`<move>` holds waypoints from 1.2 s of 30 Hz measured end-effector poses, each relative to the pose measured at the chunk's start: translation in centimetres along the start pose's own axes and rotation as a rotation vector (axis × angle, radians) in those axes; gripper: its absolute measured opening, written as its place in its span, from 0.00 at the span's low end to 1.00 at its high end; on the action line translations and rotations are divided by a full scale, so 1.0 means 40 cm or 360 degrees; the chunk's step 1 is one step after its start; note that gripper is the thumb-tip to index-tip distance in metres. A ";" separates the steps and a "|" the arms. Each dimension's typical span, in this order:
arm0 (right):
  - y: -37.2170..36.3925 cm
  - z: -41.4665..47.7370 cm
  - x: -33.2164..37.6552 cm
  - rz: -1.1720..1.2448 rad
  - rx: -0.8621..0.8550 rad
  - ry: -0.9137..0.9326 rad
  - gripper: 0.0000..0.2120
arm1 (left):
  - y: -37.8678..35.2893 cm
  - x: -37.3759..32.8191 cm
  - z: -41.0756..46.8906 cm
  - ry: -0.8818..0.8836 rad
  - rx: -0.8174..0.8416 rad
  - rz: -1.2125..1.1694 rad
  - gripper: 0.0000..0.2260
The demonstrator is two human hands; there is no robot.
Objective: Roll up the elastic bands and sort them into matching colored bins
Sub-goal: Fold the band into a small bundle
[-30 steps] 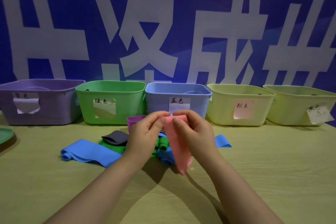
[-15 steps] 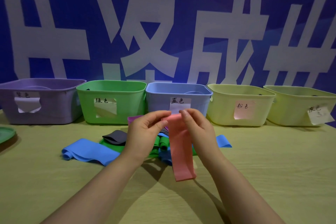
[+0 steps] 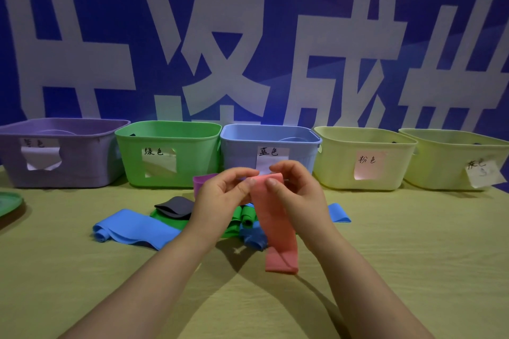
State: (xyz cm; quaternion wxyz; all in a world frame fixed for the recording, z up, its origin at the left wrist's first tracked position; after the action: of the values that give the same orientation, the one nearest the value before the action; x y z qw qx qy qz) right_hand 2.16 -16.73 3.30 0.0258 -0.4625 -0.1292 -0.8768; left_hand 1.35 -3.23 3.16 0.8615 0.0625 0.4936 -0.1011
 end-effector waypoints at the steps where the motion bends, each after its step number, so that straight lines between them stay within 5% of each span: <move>1: -0.001 0.001 0.000 -0.0003 0.0017 0.0002 0.11 | 0.002 -0.001 0.001 -0.0015 -0.0012 0.0026 0.06; 5: -0.005 0.001 0.000 0.0039 0.0057 0.0010 0.14 | 0.009 -0.002 0.002 -0.0050 -0.0036 0.0152 0.09; 11: -0.001 -0.002 0.000 0.0155 -0.0003 -0.0096 0.01 | 0.013 -0.001 0.001 -0.0053 -0.0105 0.0112 0.10; 19: -0.001 -0.002 0.007 0.0064 -0.0068 -0.0023 0.08 | 0.010 0.000 -0.005 -0.0010 -0.0087 0.0029 0.07; 25: -0.006 -0.007 0.011 -0.0343 -0.0114 0.0027 0.11 | 0.007 0.003 -0.005 0.0015 -0.0108 -0.0037 0.07; 36: -0.006 -0.007 0.019 -0.0545 -0.0090 0.0054 0.10 | -0.001 0.008 -0.008 0.0059 -0.0003 0.0157 0.02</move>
State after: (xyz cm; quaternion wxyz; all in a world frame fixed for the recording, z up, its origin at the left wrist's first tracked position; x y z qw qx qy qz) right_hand 1.45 -16.51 3.72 -0.1349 -0.4194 -0.1810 -0.8793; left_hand 1.23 -3.25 2.73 0.8562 0.0879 0.5059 -0.0568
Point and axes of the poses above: each hand's wrist, its own z-axis towards the middle knuckle, its own y-axis out of the back of the hand, x = y × z, the point moved 4 cm from there along z, towards the middle knuckle, and after that the axes turned 13 degrees about x, right-handed, at the moved point
